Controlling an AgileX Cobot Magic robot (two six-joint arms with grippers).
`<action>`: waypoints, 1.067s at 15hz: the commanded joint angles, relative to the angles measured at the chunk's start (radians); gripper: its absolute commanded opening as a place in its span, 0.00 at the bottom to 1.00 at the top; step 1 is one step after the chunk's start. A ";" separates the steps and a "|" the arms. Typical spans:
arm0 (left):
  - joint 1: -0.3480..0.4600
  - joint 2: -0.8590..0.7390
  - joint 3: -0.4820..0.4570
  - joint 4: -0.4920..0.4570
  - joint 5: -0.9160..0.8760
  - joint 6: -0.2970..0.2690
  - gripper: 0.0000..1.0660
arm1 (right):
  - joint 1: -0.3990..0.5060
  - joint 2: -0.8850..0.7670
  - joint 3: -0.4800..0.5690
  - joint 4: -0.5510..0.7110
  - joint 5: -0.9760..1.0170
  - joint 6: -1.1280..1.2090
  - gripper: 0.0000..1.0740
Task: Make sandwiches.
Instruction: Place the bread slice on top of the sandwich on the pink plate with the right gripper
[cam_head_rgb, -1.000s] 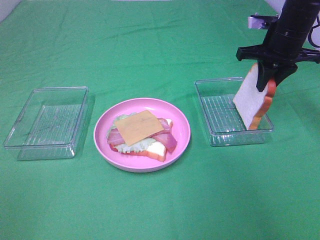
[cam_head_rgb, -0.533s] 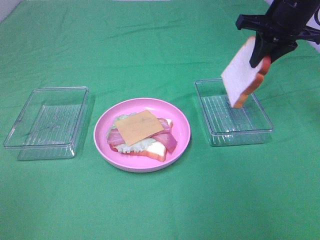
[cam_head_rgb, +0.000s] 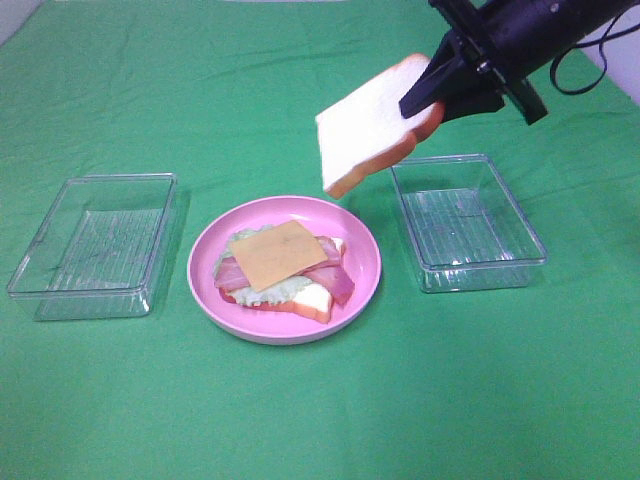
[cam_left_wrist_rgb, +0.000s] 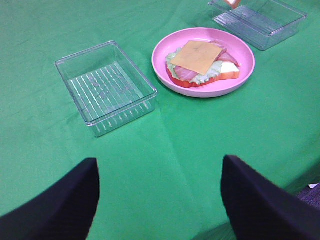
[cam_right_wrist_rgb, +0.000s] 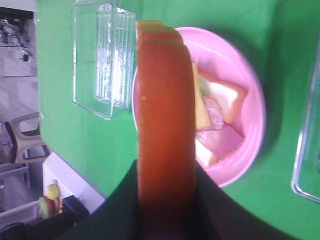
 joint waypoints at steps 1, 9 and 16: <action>-0.003 -0.022 0.002 -0.002 -0.008 0.000 0.62 | 0.024 -0.012 0.125 0.140 -0.070 -0.106 0.00; -0.003 -0.022 0.002 -0.002 -0.008 0.000 0.62 | 0.281 0.126 0.259 0.420 -0.344 -0.209 0.00; -0.003 -0.022 0.002 -0.002 -0.008 0.000 0.62 | 0.290 0.140 0.259 0.276 -0.388 -0.080 0.07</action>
